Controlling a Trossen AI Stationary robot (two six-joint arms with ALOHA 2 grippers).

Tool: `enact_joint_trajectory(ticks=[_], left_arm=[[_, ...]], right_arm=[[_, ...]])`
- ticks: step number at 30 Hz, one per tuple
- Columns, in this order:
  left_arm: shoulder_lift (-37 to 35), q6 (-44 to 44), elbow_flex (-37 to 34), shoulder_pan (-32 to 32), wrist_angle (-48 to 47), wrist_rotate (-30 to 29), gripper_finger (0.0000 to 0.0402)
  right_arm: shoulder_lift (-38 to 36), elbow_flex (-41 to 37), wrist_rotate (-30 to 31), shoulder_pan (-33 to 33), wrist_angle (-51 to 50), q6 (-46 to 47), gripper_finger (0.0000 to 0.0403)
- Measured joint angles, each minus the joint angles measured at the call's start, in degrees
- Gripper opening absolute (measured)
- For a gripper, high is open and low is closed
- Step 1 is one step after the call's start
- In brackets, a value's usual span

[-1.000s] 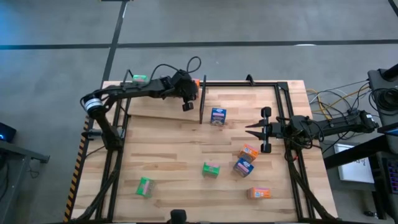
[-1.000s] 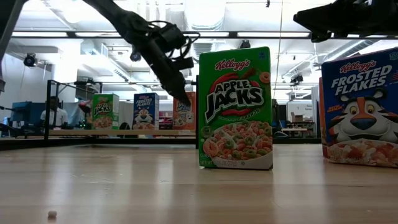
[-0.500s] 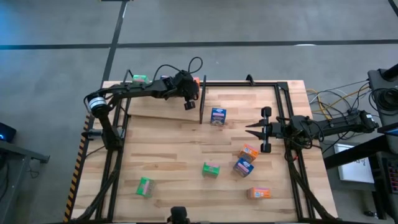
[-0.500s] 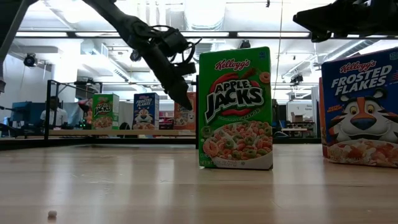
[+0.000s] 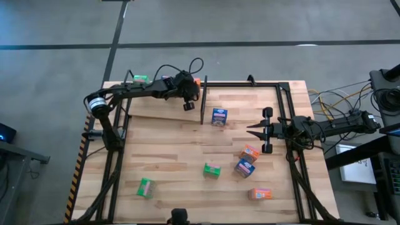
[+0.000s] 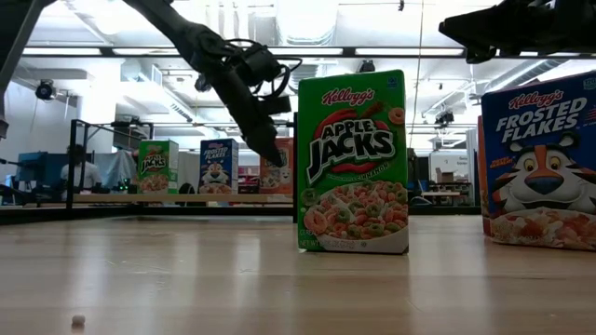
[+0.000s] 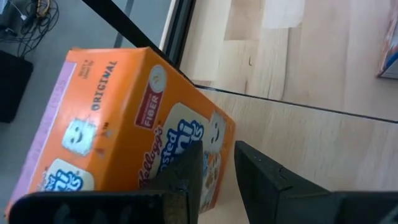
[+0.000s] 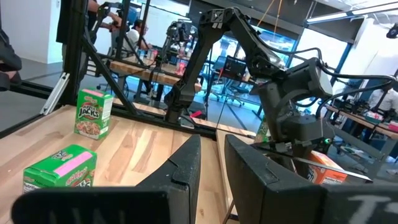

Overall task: Stack cereal on shelf
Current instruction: Put the top left orange cereal box on the shelf, then put the left green cereal box on the shelf aligned with the green cereal box

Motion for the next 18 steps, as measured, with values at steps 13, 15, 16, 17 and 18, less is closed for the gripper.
enact_joint_trajectory(ticks=[13,15,16,17,18], left_arm=[[-11.6,-7.9,0.1,-5.3,-8.5,0.2,0.0075],[-14.2,-10.6,0.1,-6.9,-11.0,0.2,0.0075],[-15.4,-12.1,0.1,-7.8,-12.5,0.2,0.0075],[-16.7,-13.9,0.1,-8.8,-13.7,0.2,0.0075],[-18.0,-15.7,0.1,-9.8,-15.1,0.2,0.0075]], right_arm=[[0.0,0.0,0.0,0.0,1.6,-0.2,0.0063],[0.0,0.0,0.0,0.0,2.2,-0.2,0.0063],[0.0,0.3,0.0,0.0,2.0,-0.1,0.0063],[0.0,0.8,0.0,0.0,1.9,0.0,0.0063],[0.0,1.4,0.0,0.0,1.7,0.2,0.0063]])
